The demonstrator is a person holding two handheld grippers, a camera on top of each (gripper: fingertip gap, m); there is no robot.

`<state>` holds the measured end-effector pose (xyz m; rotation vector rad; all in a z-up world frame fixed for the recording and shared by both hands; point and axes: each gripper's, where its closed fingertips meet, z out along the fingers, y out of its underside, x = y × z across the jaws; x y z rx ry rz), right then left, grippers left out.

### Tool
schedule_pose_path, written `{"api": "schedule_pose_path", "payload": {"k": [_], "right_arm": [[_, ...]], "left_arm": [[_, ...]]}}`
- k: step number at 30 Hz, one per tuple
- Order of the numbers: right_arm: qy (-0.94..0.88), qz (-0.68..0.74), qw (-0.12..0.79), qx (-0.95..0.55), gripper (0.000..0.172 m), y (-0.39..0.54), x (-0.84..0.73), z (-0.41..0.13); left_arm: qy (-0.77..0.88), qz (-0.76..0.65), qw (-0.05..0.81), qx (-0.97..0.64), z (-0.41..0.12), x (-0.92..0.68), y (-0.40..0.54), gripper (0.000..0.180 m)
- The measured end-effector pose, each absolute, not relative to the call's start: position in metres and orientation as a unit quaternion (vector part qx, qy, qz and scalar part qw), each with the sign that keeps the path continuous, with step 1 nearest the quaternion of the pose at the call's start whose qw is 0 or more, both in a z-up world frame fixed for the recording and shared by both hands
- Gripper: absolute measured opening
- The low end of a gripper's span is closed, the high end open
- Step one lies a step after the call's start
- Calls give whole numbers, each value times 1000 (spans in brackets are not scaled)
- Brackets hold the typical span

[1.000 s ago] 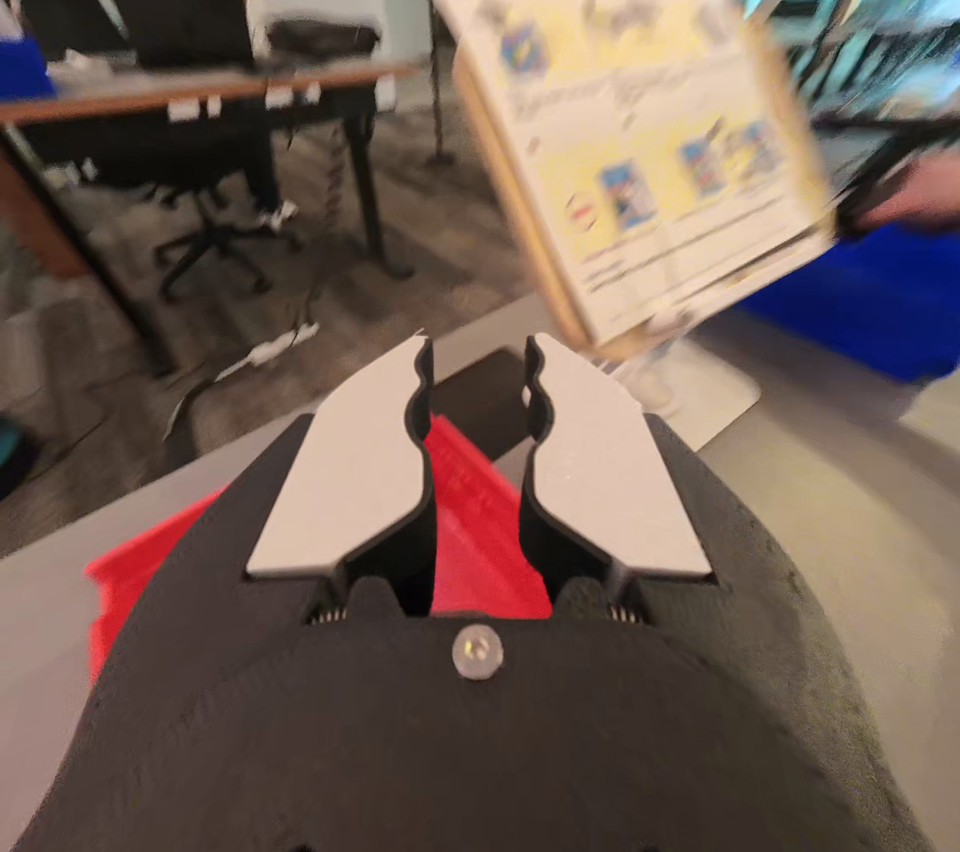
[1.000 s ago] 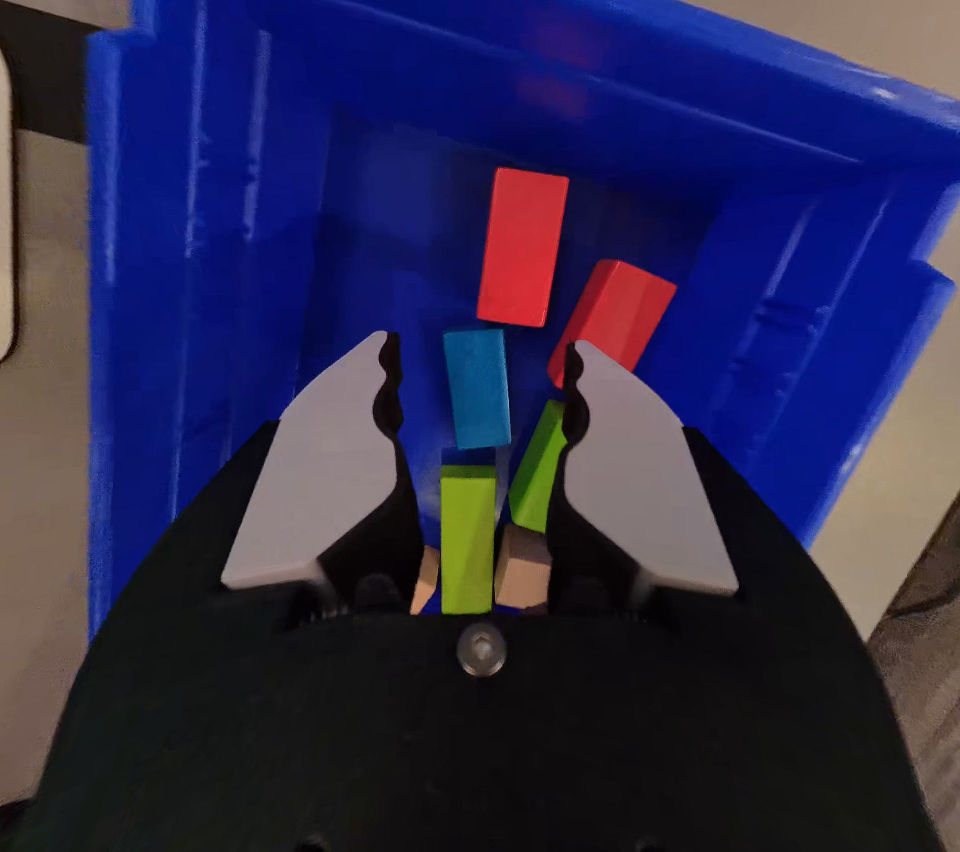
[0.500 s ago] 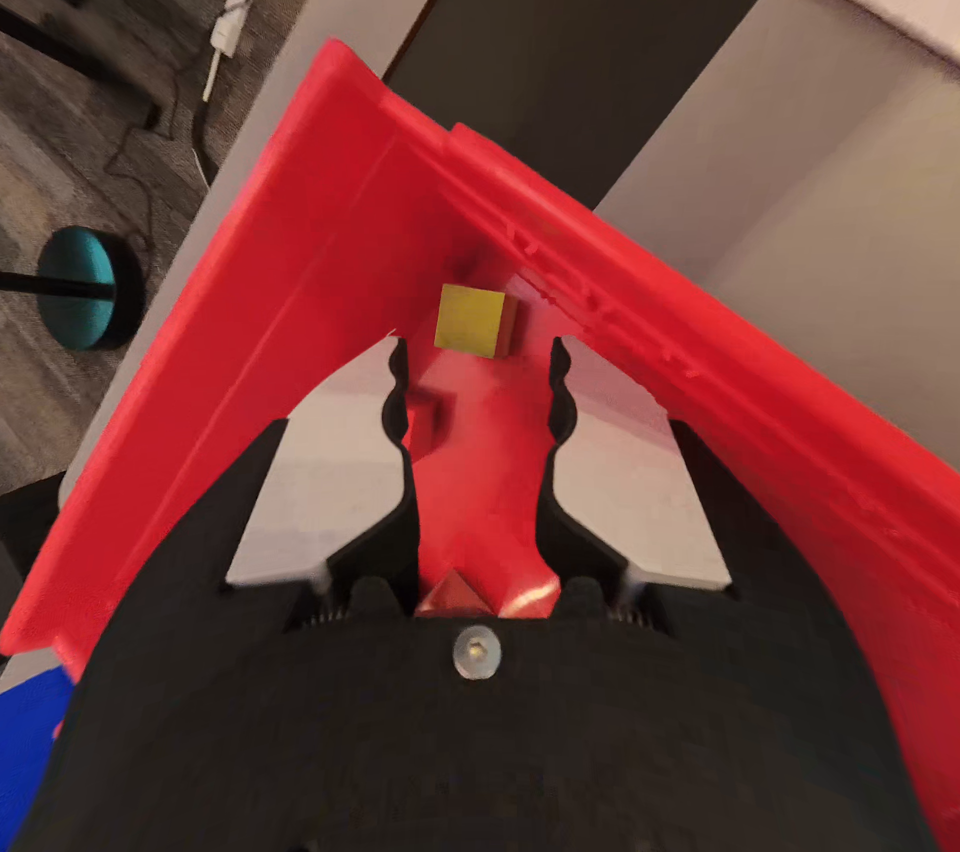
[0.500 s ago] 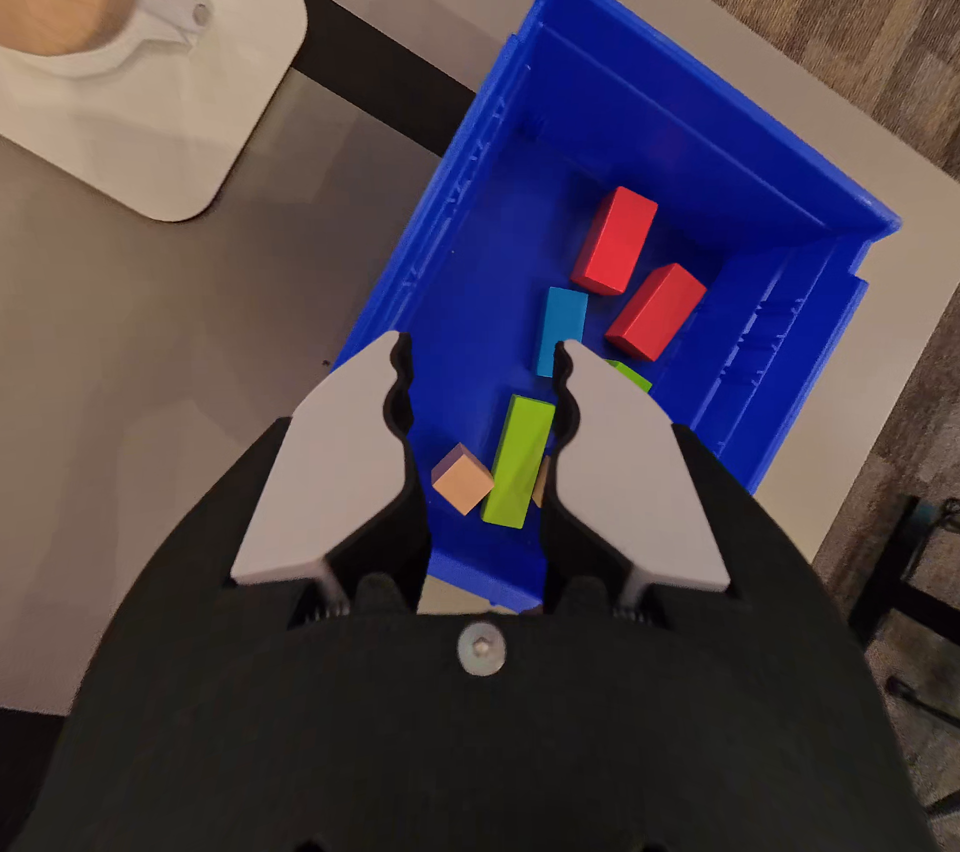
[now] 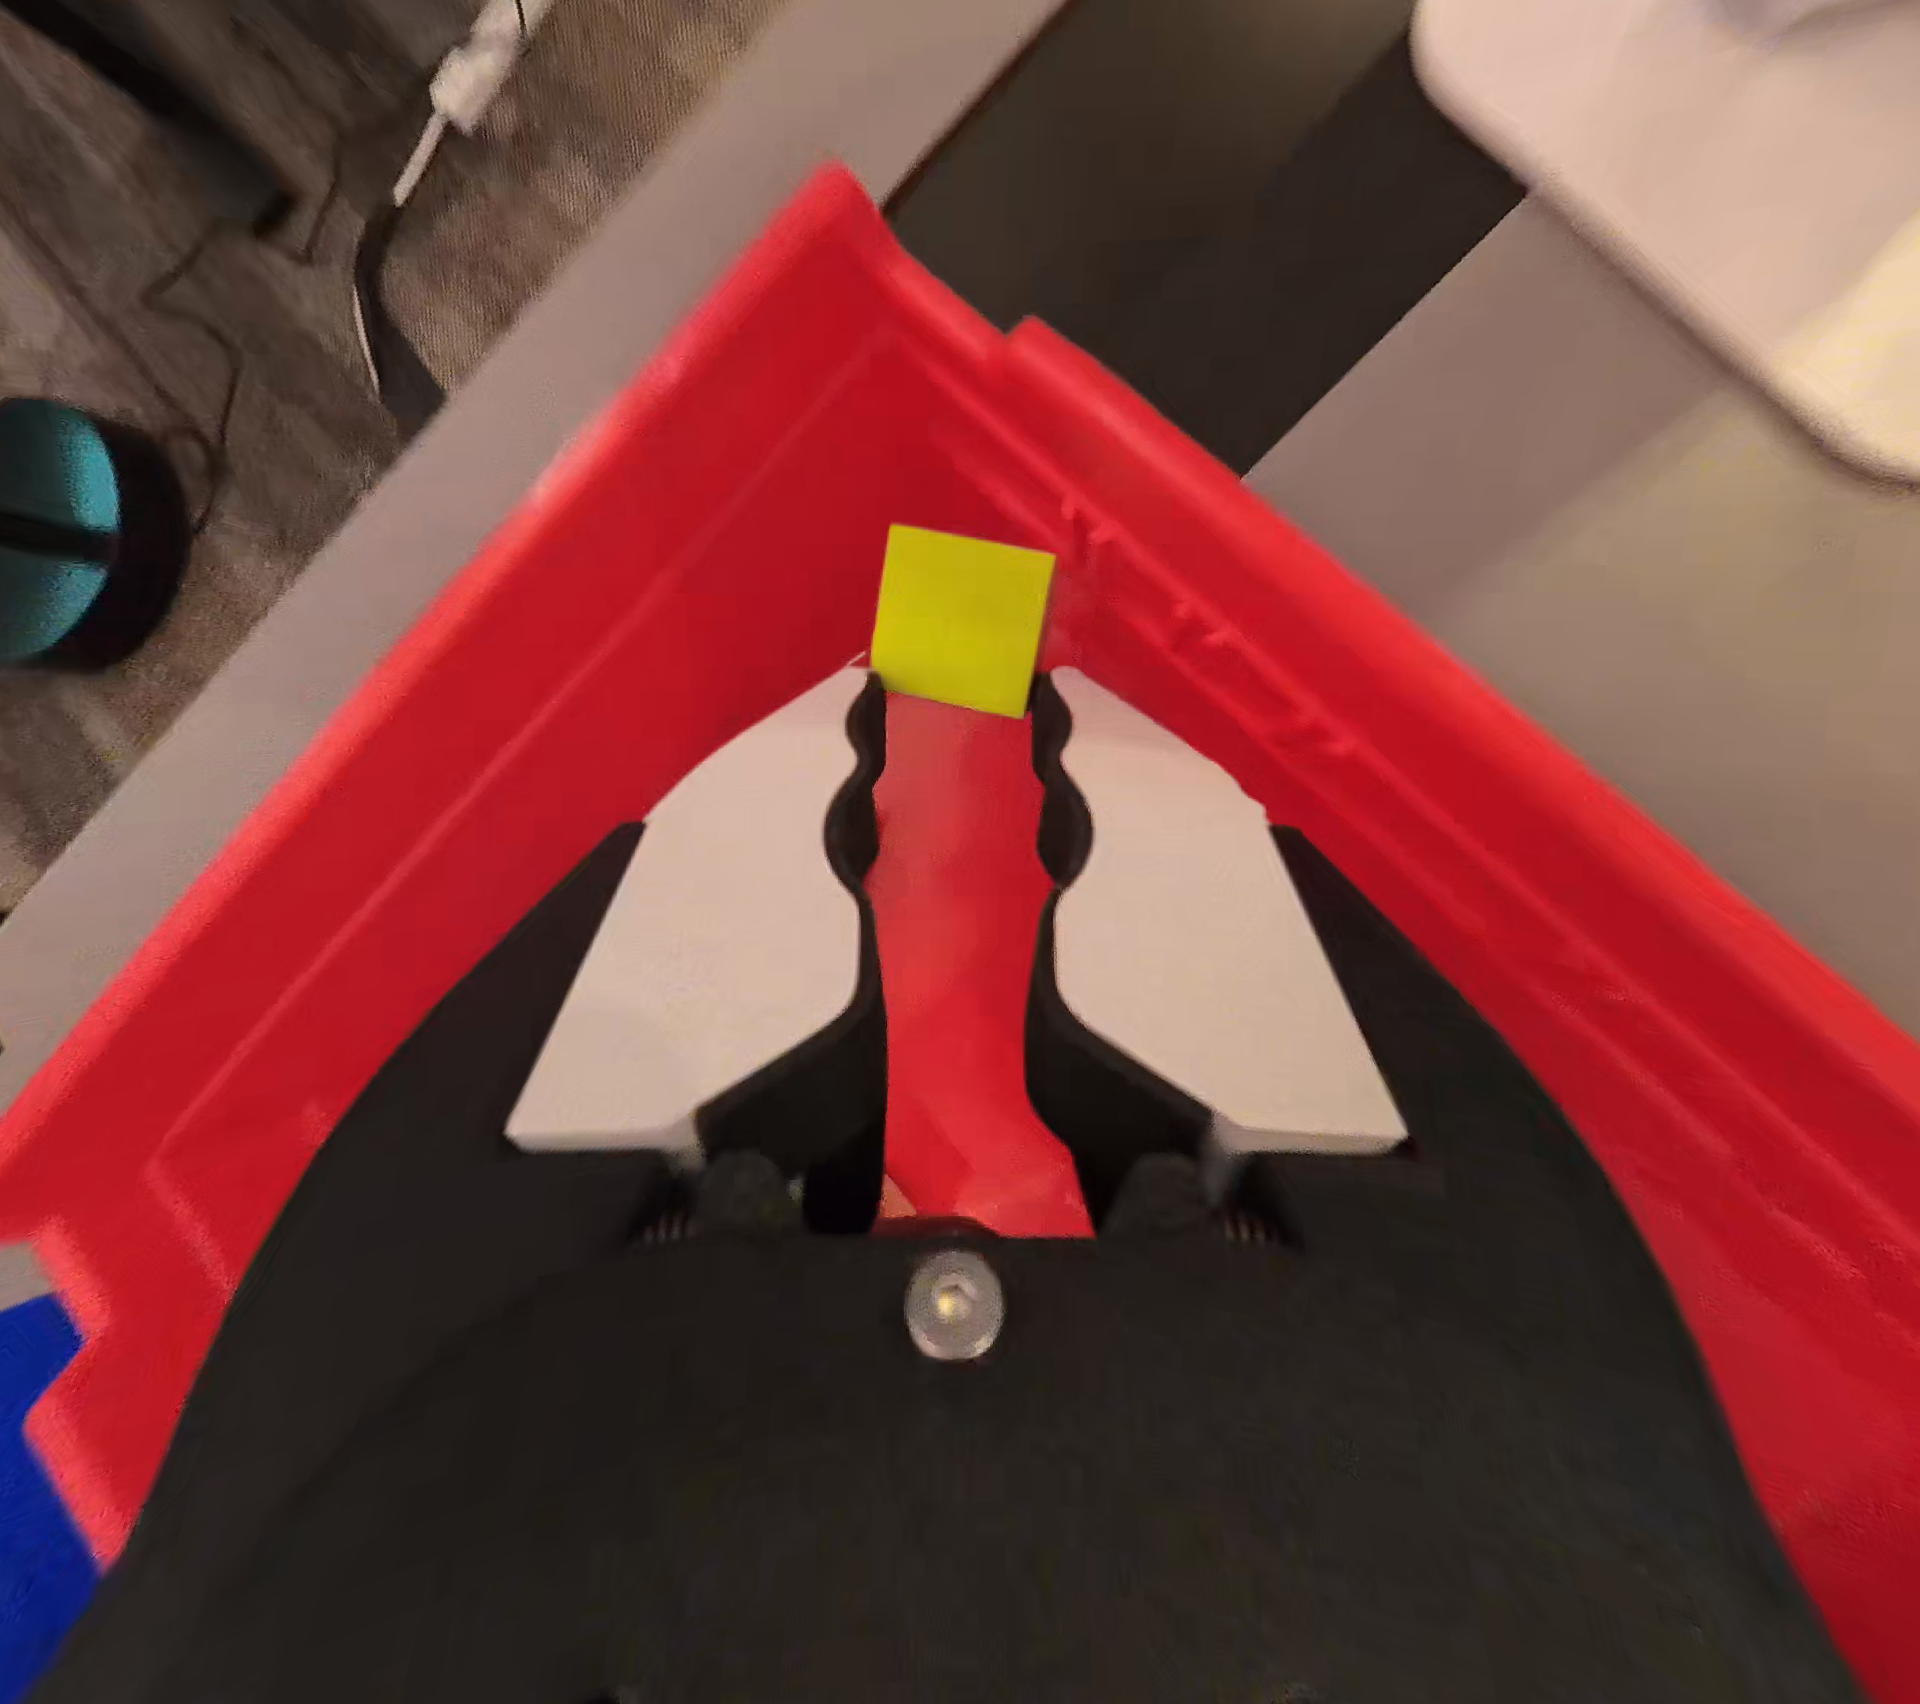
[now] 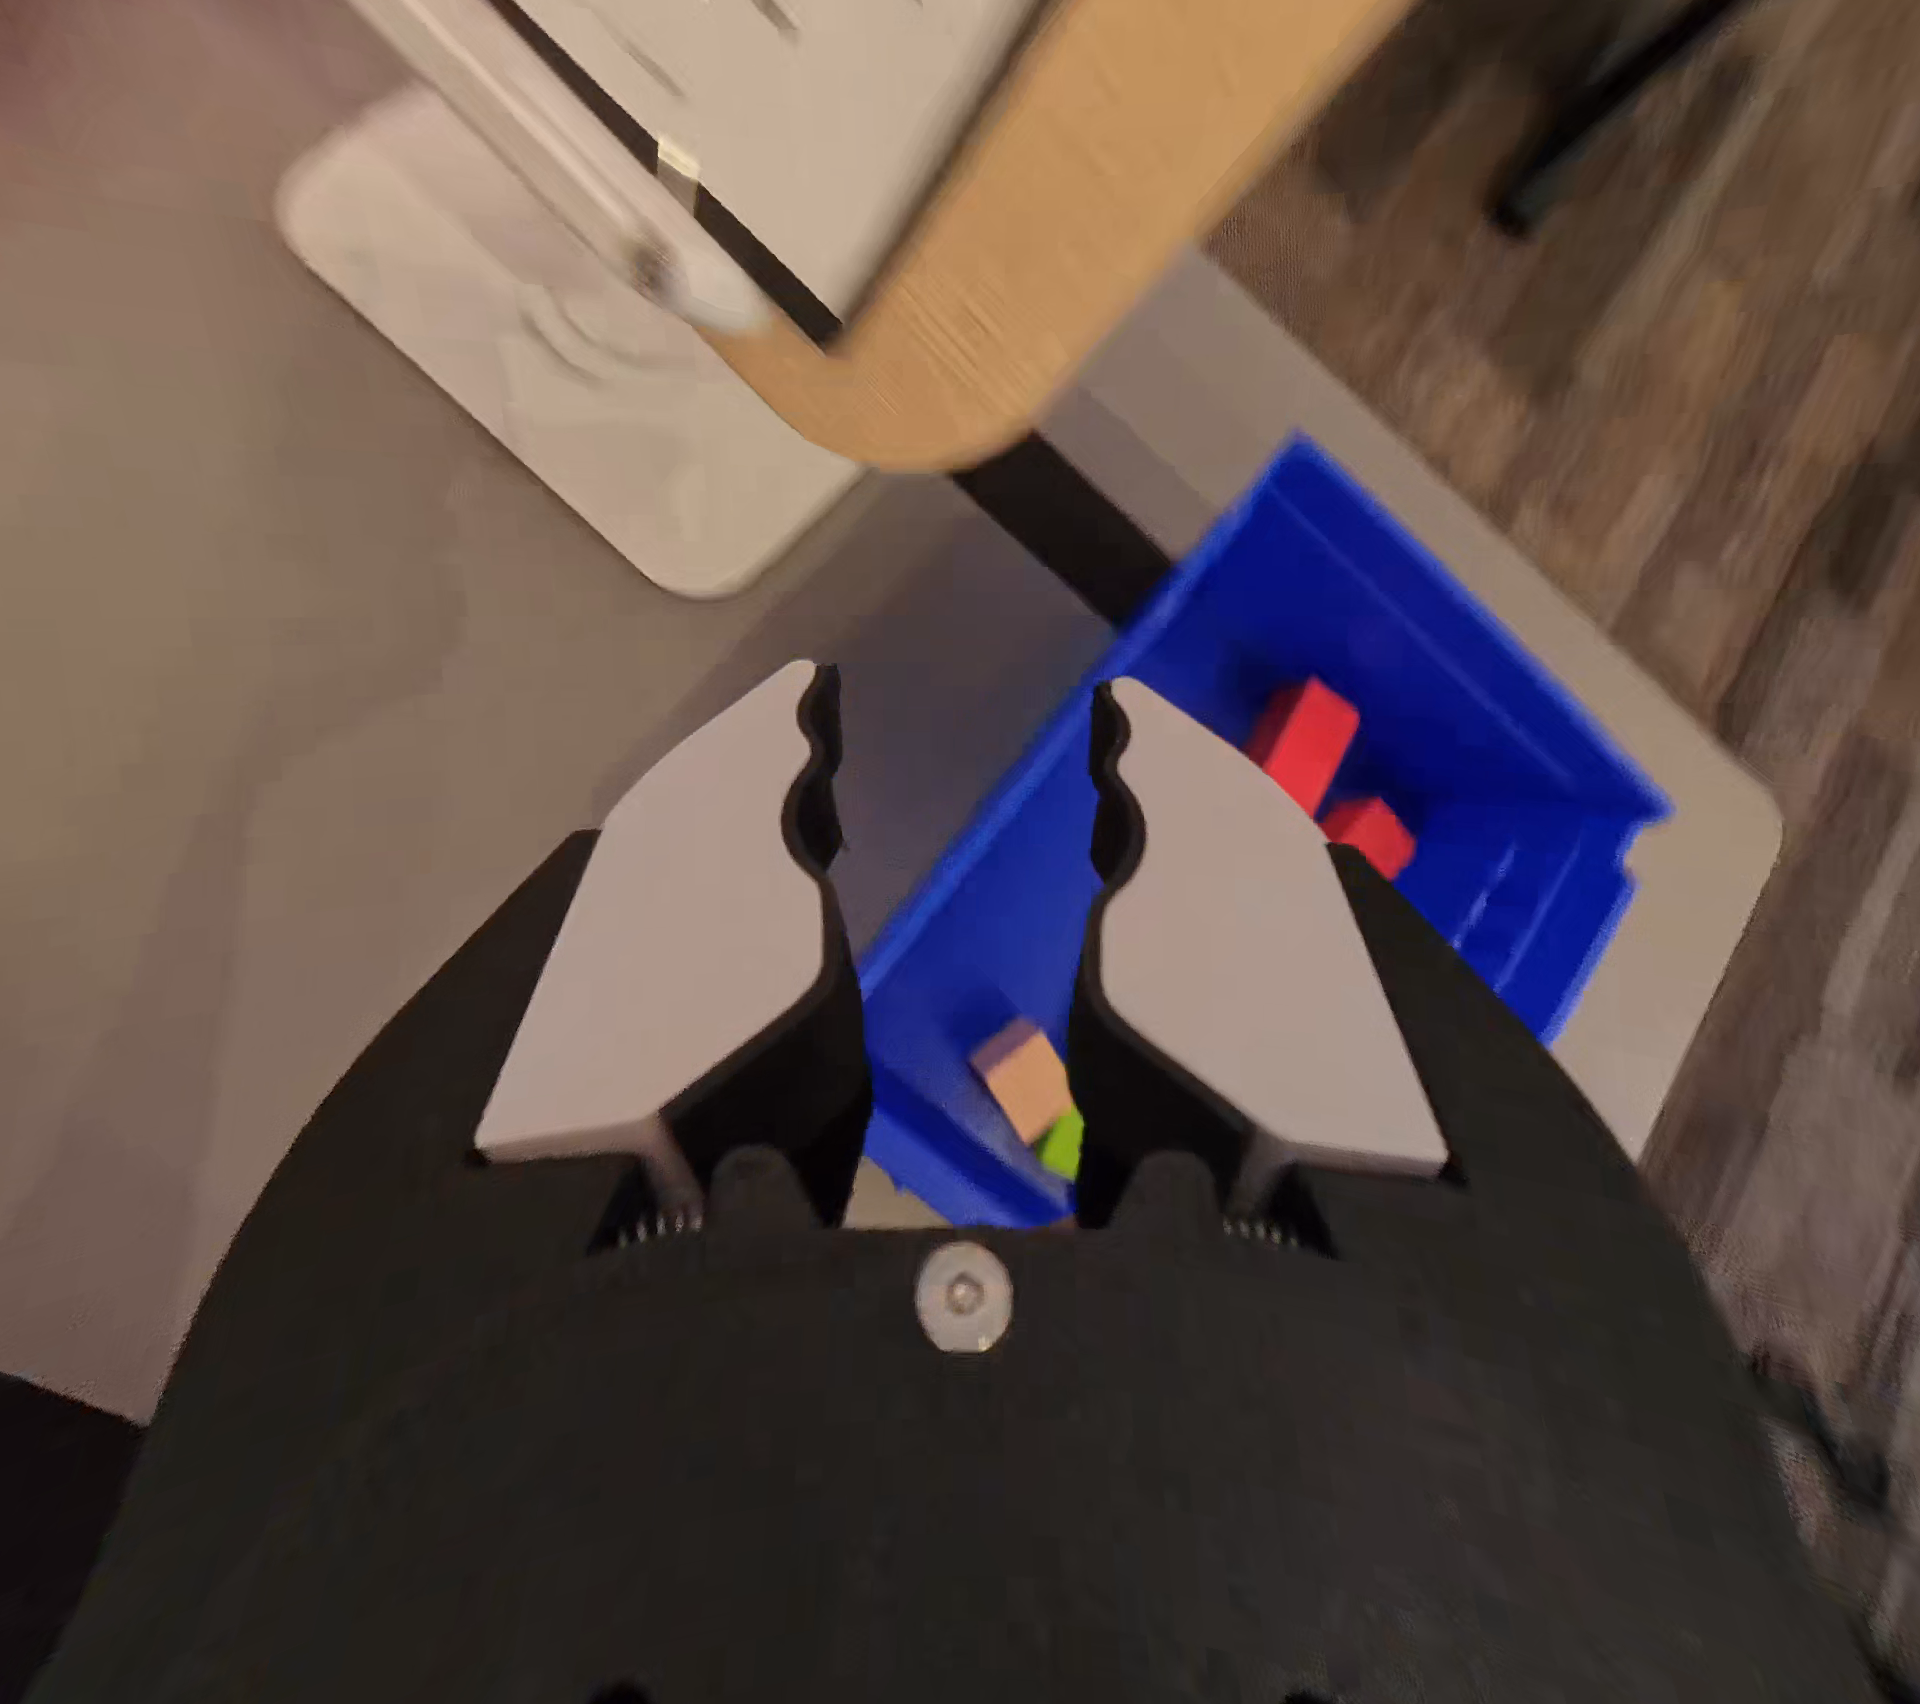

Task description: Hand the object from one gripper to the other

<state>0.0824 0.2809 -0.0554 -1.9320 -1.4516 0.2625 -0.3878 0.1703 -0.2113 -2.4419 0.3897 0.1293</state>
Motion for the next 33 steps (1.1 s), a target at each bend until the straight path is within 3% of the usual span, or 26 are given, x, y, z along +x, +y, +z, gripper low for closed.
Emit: {"api": "schedule_pose_path", "payload": {"k": [6,9,18,22,27,30,33], "right_arm": [[-660,146,489,-551,45,181,-17,16],[-711,156,532,-433,42,123,-64,36],[-737,271,430,-446,37,88,-109,46],[-747,293,405,-438,26,79,-110,43],[-737,312,393,-453,25,80,-98,49],[-702,292,416,-499,25,120,-63,65],[-647,232,413,-597,25,198,-6,56]], "left_arm": [[170,-169,553,-798,-52,-301,143,27],[247,-262,598,-716,4,-231,117,27],[391,-245,588,-665,27,-120,89,27],[404,-234,585,-663,29,-107,84,27],[405,-255,583,-657,31,-101,80,28],[392,-225,594,-665,34,-112,83,39],[376,-206,608,-668,39,-129,84,23]]}}
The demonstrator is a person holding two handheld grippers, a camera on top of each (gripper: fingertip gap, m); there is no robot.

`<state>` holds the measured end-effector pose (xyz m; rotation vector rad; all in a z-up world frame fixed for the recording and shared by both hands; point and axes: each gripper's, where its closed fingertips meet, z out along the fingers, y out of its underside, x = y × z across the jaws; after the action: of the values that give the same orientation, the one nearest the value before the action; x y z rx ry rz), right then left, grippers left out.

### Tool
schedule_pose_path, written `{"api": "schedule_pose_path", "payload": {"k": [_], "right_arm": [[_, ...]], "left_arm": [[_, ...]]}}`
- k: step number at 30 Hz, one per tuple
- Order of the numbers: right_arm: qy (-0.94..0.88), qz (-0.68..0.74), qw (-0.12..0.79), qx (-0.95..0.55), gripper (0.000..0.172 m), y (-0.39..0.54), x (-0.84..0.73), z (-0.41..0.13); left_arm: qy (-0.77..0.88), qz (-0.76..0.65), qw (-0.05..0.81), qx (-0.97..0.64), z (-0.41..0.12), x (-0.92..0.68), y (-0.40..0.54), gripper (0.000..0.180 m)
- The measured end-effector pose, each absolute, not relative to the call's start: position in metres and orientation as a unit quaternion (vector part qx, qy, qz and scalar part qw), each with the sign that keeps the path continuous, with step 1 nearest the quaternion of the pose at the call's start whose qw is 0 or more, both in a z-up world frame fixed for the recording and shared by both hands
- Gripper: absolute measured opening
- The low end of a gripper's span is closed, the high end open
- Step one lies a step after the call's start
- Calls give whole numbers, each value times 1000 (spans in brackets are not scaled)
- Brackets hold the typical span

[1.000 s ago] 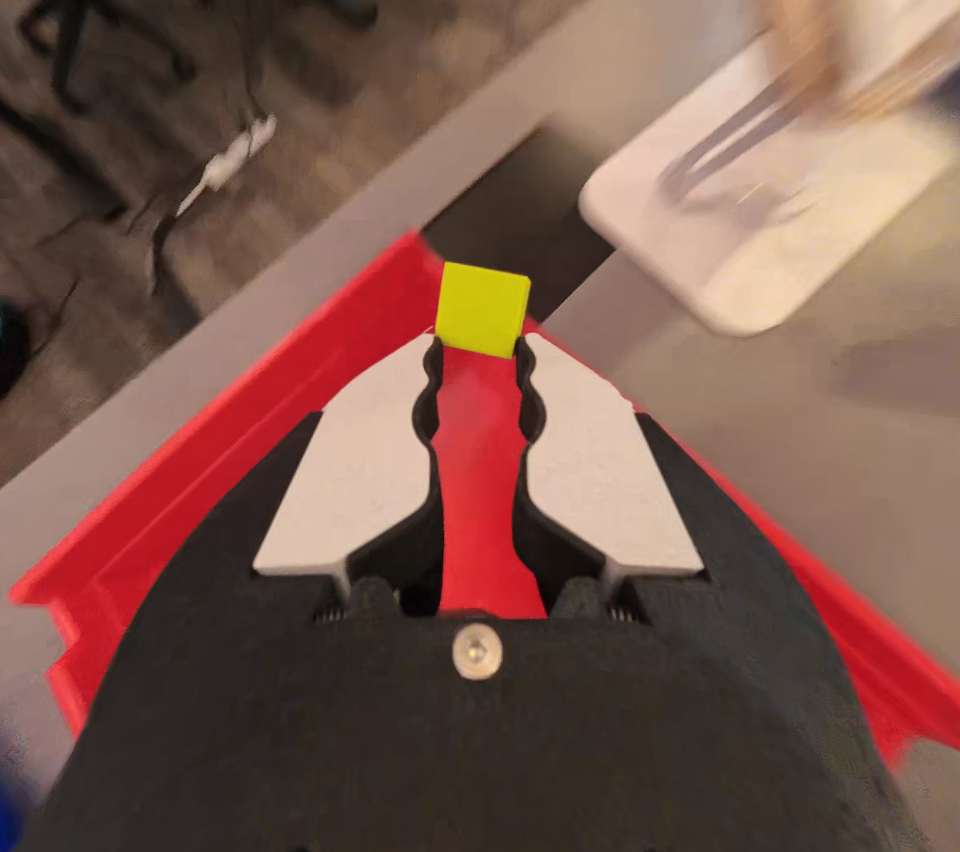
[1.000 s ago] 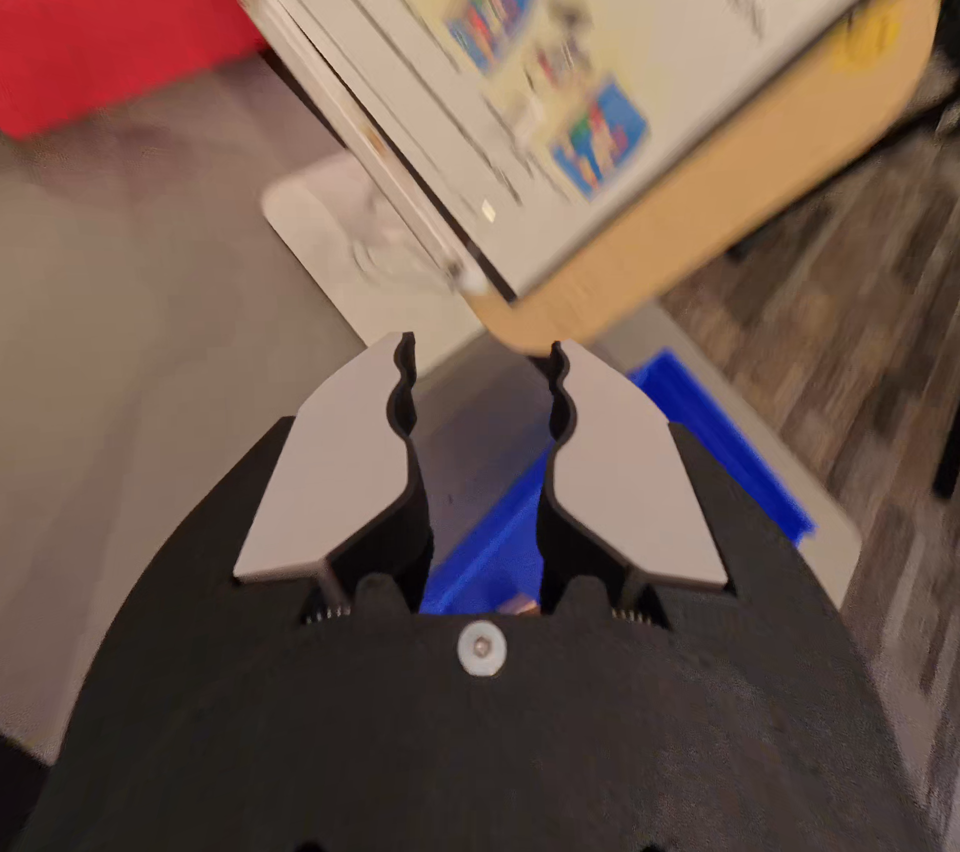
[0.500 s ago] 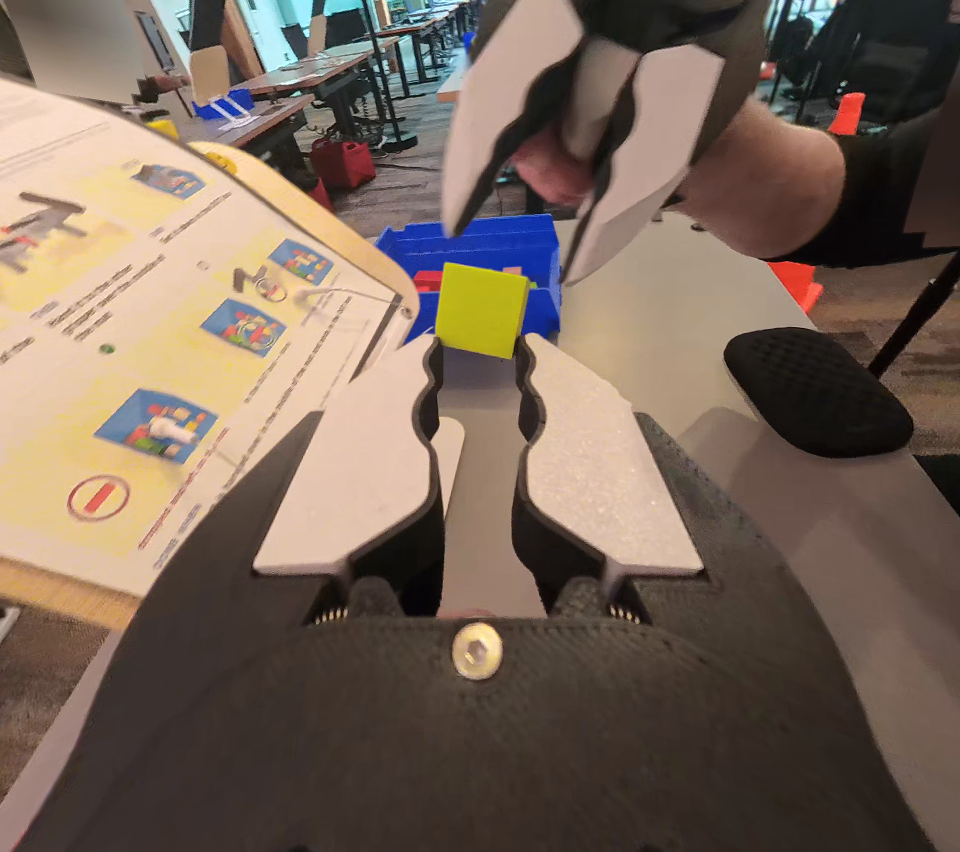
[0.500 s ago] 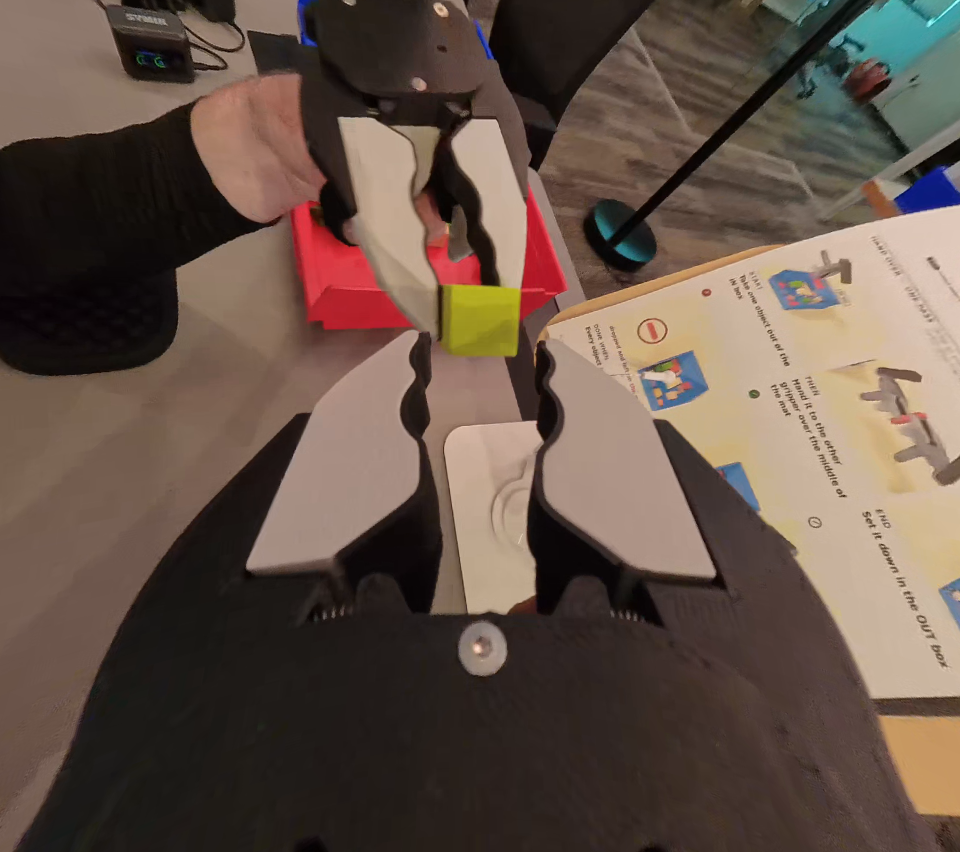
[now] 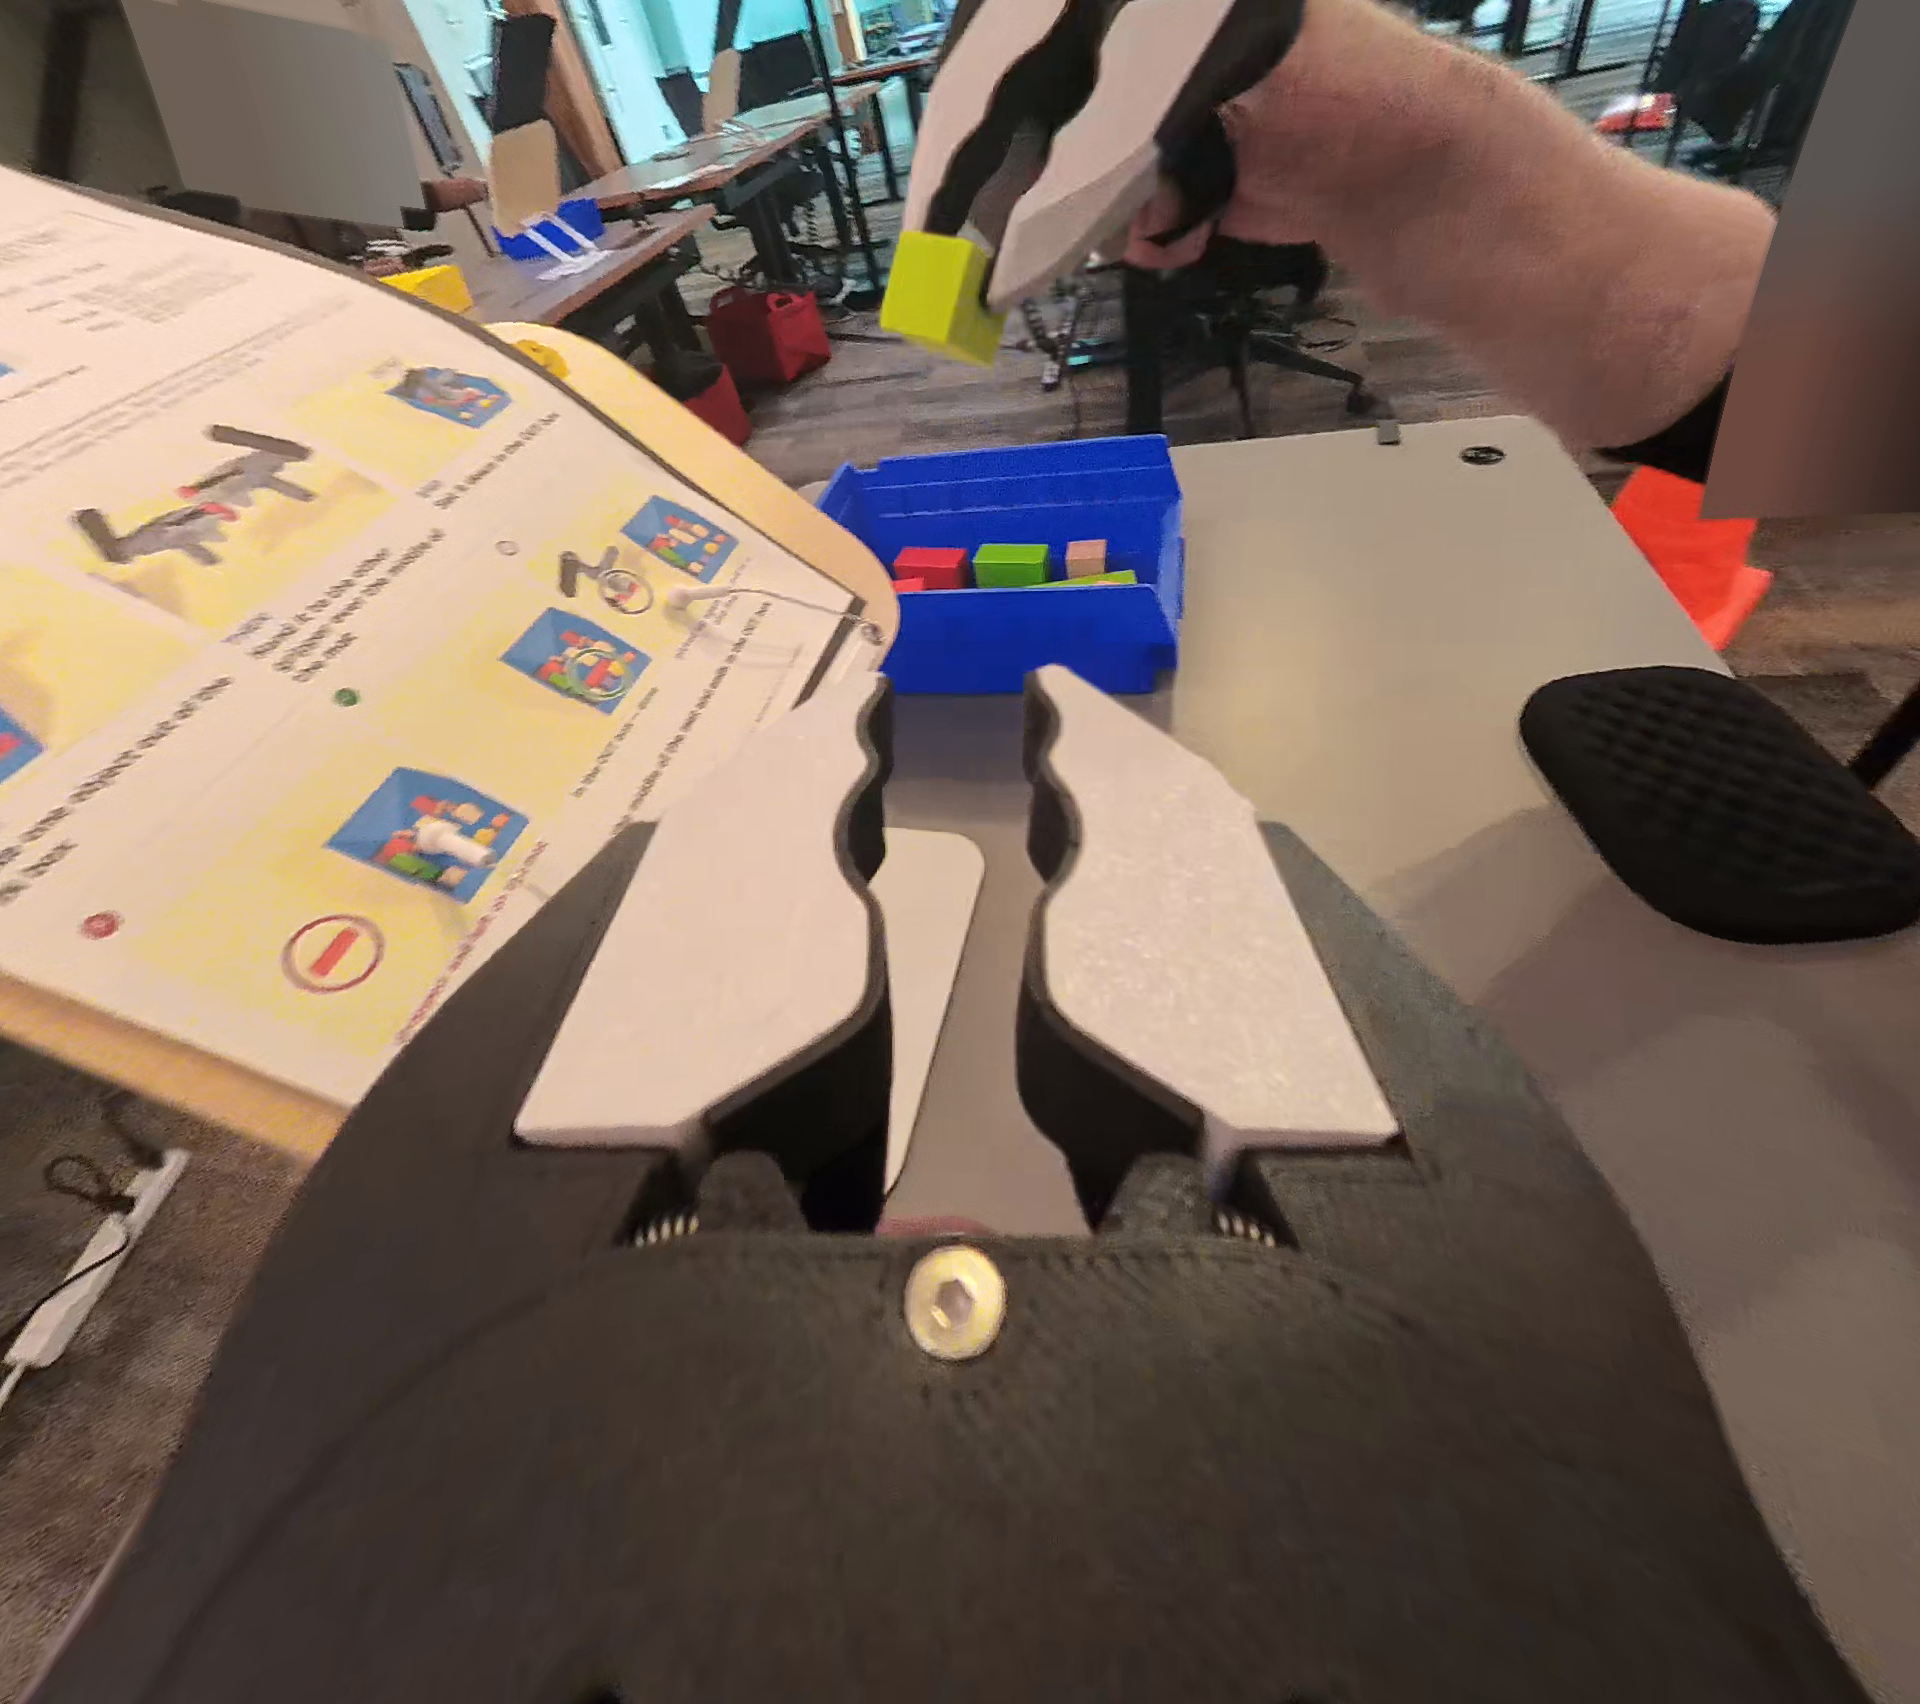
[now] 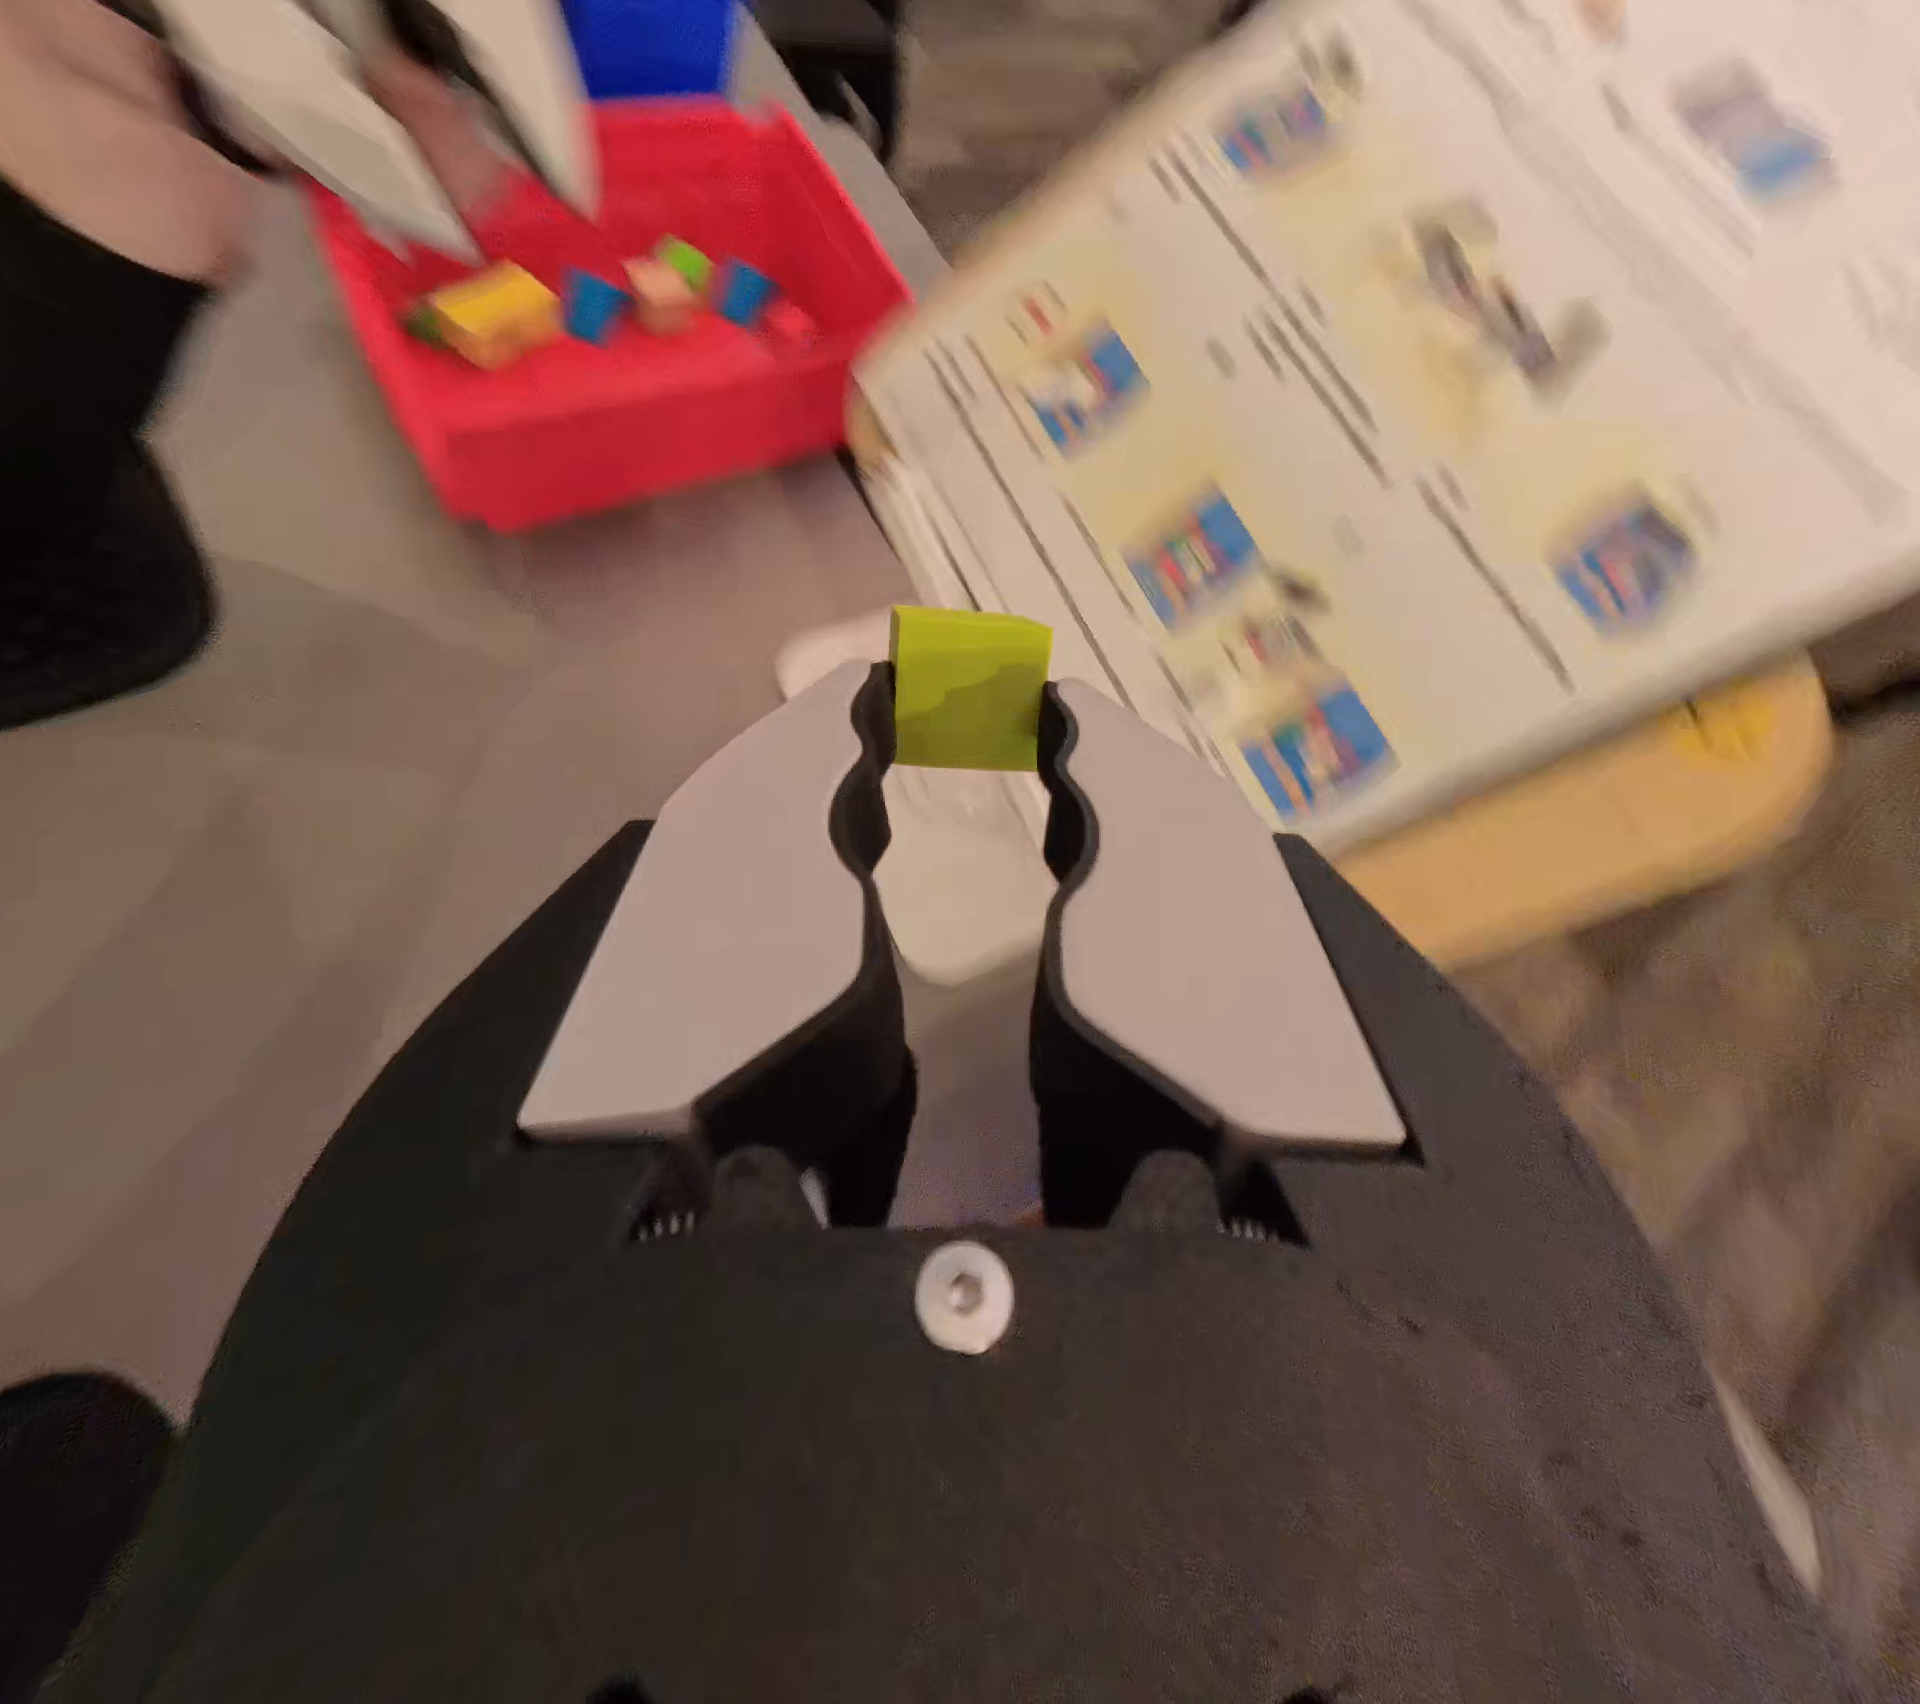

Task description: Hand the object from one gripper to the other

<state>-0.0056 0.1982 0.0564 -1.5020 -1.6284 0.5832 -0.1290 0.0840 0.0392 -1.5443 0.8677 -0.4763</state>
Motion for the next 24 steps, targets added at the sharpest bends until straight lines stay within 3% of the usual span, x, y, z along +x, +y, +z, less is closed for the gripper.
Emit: {"api": "schedule_pose_path", "payload": {"k": [4,14,24], "right_arm": [[-573,129,357,-726,24,306,72,-7],[-489,59,199,-847,25,416,122,-179],[-466,32,143,-872,25,455,122,-247]], "left_arm": [[368,-203,617,-665,44,-138,82,7],[355,-178,611,-685,37,-150,91,12],[329,-142,608,-709,31,-184,100,18]]}}
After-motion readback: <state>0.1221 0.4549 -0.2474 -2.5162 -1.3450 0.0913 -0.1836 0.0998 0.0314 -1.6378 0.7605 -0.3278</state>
